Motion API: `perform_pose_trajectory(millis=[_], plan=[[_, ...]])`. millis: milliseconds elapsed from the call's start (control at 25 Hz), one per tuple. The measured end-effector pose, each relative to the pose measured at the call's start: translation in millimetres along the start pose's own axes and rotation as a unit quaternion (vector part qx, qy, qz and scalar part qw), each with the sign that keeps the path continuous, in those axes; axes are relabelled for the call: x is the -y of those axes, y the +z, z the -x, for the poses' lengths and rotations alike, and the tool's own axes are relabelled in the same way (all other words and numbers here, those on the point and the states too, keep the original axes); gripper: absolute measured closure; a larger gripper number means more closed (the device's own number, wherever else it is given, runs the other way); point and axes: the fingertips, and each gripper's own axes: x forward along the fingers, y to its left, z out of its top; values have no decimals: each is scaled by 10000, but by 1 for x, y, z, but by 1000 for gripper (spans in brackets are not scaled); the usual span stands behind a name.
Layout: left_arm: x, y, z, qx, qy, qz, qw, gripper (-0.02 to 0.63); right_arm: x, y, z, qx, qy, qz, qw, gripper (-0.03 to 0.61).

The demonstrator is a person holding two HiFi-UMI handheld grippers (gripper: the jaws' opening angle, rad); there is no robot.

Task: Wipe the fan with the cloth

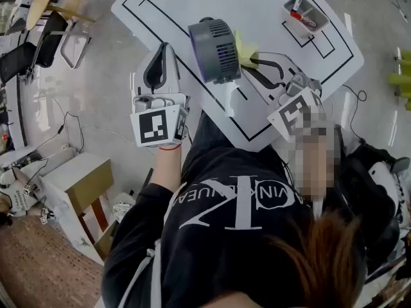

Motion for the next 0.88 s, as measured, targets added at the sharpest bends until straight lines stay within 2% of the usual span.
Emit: perform_pose_trajectory(millis=[200,400,880], plan=[[-1,13,7,142,38,29,9999,603,16,20,15,410,-333,-636,9966,520],[-1,26,14,373,123,79,9992,603,38,45,37,1052,-610,-1436,9821,522],[1,45,38,634,308,130,9974,603,49,53,65,1270,-994,-1382,9772,522]])
